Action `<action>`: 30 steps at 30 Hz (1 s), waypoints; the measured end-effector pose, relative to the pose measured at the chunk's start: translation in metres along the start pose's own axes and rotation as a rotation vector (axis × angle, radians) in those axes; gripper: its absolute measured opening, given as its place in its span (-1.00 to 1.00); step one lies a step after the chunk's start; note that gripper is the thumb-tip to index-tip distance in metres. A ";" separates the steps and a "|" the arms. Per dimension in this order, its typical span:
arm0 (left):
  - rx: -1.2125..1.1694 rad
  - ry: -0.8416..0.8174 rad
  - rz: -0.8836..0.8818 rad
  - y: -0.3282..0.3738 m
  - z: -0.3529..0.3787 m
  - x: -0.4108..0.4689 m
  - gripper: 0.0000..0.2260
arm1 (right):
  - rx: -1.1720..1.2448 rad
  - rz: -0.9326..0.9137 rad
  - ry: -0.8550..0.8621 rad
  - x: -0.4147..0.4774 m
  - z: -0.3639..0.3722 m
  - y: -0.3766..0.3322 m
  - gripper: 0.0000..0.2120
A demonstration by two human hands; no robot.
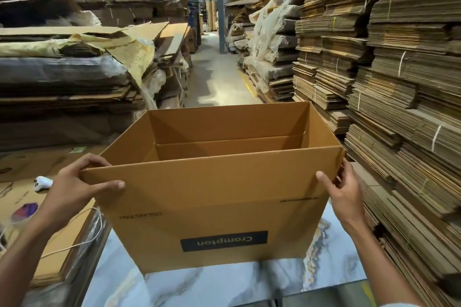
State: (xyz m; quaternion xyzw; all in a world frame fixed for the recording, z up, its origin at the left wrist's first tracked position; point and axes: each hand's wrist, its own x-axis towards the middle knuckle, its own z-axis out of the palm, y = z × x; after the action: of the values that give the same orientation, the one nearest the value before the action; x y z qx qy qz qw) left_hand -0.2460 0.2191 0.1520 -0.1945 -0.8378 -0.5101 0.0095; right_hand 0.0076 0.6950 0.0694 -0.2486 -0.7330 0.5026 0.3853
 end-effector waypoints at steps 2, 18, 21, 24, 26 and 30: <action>-0.041 -0.014 0.025 0.004 0.000 -0.003 -0.63 | -0.114 -0.003 0.039 0.000 0.011 0.000 -0.38; -0.298 -0.071 0.003 0.029 0.027 -0.082 -0.34 | -0.230 0.221 -0.235 0.031 0.157 -0.020 -0.23; -0.361 -0.051 -0.036 0.032 0.039 -0.101 -0.58 | -0.147 0.205 -0.266 0.014 0.174 -0.023 -0.10; -0.370 -0.088 0.012 0.041 0.055 -0.116 -0.58 | -0.069 0.233 -0.275 0.012 0.183 -0.023 -0.12; -0.342 -0.158 0.074 0.053 0.067 -0.129 -0.54 | -0.014 0.251 -0.277 0.017 0.186 -0.025 -0.27; -0.083 -0.102 0.237 0.065 0.106 -0.152 -0.39 | 0.183 0.337 -0.376 0.033 0.192 0.012 -0.01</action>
State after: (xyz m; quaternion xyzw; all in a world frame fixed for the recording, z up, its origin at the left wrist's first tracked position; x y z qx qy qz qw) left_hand -0.0639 0.2883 0.1242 -0.3178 -0.7864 -0.5293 0.0190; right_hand -0.1677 0.6195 0.0303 -0.2336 -0.6914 0.6611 0.1742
